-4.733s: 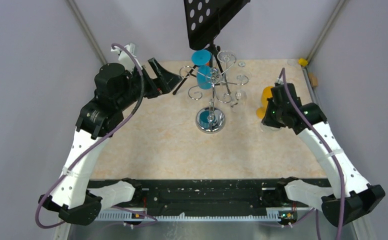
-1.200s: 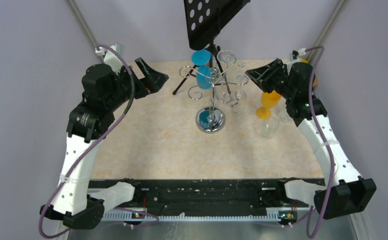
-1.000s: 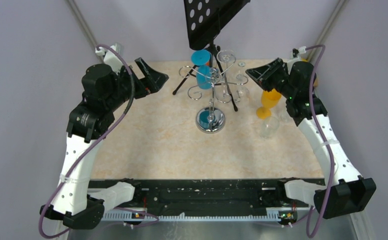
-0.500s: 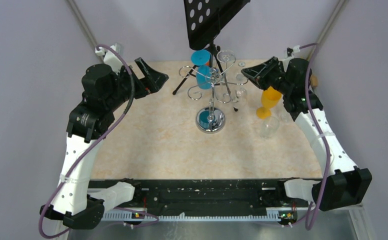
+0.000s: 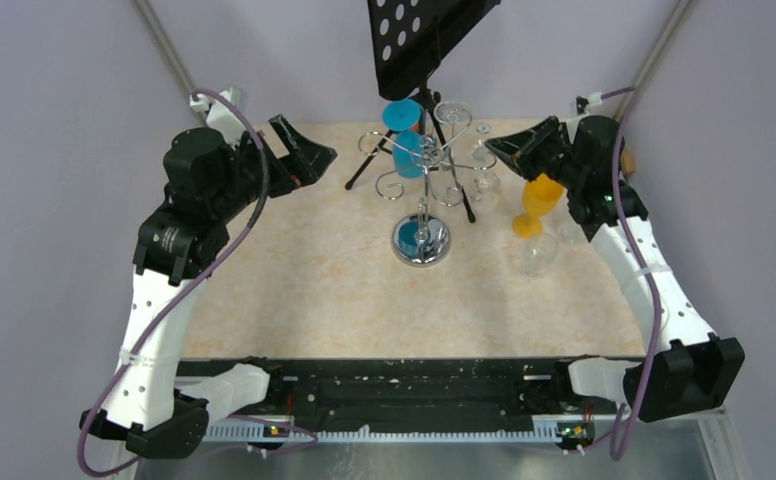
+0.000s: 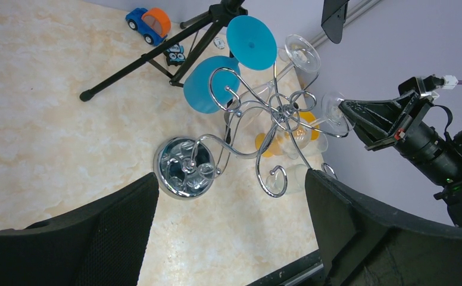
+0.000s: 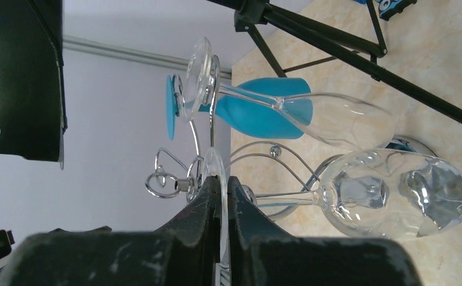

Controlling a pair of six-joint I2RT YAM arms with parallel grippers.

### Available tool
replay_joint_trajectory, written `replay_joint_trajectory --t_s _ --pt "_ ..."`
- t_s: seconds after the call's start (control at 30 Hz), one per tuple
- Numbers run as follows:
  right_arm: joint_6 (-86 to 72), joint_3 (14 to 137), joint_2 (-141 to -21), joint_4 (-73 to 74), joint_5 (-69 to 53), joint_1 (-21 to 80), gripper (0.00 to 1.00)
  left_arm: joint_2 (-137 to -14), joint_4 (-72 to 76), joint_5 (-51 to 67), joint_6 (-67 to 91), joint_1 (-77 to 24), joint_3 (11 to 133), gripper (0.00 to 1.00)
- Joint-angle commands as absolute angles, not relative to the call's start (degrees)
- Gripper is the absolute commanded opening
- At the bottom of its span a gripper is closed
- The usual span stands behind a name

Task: Take the wine glass off the wine glass rack

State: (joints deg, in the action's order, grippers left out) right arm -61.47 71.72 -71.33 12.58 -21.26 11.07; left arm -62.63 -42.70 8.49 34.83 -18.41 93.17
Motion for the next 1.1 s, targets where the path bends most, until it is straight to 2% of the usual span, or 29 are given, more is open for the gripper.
replay_joint_trajectory --t_s 0.0,0.2,0.37,0.73,1.07 --pt "-63.5 72.8 -66.6 8.5 -17.8 11.2 0.0 -61.6 -41.3 7.9 35.2 -18.1 93.6 0.96" --pt "-64.6 73.7 -63.5 11.1 -14.3 11.2 0.0 -61.3 -41.5 7.8 35.1 -18.1 93.6 0.96" --pt "-65.7 74.1 -62.6 13.9 -16.0 11.2 0.0 -61.3 -41.4 7.9 35.2 -18.1 93.6 0.96" --pt "-69.6 70.7 -62.5 7.2 -24.2 11.2 0.0 -61.0 -41.5 8.0 35.2 -18.1 93.2 0.96" --pt "-71.6 70.2 -66.4 0.9 -25.5 13.6 0.0 -59.9 -42.4 7.6 35.4 -18.1 92.9 0.96"
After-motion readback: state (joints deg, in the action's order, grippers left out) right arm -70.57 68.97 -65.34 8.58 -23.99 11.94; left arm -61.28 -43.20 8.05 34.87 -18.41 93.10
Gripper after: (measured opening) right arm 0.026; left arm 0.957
